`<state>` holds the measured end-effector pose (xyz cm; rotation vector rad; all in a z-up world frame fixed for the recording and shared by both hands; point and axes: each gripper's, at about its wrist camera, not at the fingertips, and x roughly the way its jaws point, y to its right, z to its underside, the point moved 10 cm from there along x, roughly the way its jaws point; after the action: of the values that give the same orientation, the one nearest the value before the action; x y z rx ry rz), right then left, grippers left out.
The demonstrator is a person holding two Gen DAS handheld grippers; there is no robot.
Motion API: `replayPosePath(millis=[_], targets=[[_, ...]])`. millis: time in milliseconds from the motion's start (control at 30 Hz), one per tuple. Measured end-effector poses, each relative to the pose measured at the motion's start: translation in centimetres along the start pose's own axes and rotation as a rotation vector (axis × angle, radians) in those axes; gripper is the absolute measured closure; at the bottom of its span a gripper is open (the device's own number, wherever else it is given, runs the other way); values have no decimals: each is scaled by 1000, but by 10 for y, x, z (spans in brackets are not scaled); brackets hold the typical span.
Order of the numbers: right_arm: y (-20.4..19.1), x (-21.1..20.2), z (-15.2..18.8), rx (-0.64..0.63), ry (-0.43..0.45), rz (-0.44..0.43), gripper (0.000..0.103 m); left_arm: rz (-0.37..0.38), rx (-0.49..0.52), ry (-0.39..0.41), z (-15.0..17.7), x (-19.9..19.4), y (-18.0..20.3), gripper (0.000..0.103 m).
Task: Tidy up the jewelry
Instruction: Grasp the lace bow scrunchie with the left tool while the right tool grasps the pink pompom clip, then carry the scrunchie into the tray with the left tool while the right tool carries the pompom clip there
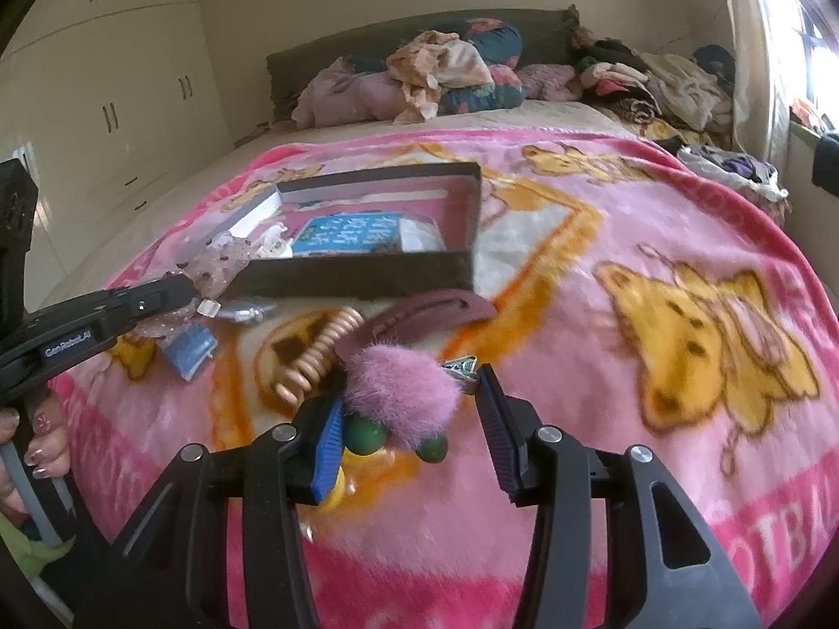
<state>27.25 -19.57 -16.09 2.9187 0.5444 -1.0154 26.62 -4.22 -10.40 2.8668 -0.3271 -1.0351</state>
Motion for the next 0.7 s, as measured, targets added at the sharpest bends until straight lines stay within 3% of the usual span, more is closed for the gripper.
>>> replayPosePath(millis=[700], targets=[[-31,41,-64,-61,35,-22,59,-68,-85,37,-44,14,-69,98]])
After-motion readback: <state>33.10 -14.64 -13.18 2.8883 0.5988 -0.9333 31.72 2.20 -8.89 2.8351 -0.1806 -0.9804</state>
